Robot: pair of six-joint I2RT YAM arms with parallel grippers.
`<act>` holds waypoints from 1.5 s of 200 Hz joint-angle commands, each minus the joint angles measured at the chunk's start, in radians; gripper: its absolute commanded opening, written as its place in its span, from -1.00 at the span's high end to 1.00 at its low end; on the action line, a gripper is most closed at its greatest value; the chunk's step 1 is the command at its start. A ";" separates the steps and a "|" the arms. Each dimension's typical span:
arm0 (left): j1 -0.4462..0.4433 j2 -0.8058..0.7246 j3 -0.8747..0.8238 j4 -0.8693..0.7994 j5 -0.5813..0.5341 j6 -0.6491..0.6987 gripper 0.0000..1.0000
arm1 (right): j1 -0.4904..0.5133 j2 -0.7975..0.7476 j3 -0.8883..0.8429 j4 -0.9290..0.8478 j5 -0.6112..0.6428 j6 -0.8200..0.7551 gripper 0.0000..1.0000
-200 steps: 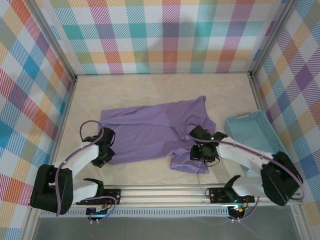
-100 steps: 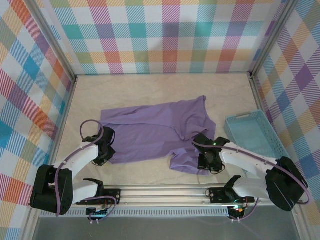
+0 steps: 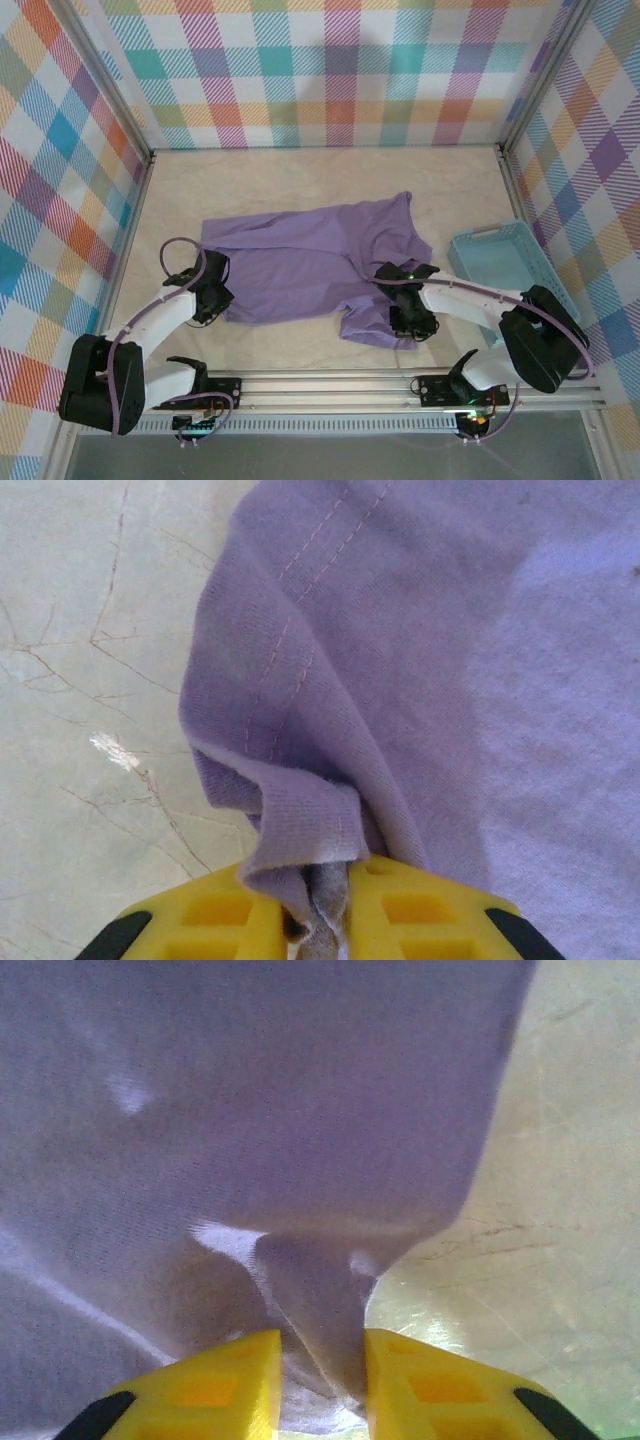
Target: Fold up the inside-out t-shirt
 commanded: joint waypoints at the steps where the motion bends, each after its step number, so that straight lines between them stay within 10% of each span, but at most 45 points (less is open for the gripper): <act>1: -0.012 -0.025 0.016 -0.013 0.001 0.008 0.59 | 0.007 0.017 0.024 -0.011 -0.010 -0.029 0.61; 32: -0.012 -0.031 0.025 -0.029 -0.002 0.014 0.61 | 0.007 -0.025 0.025 -0.037 0.023 -0.017 1.00; 125: -0.005 -0.055 0.115 -0.078 -0.058 -0.017 0.78 | -0.193 -0.166 0.341 -0.142 0.130 -0.207 1.00; 300: 0.222 0.459 0.533 0.066 -0.012 0.000 0.90 | -0.463 0.540 1.105 0.024 0.079 -0.387 1.00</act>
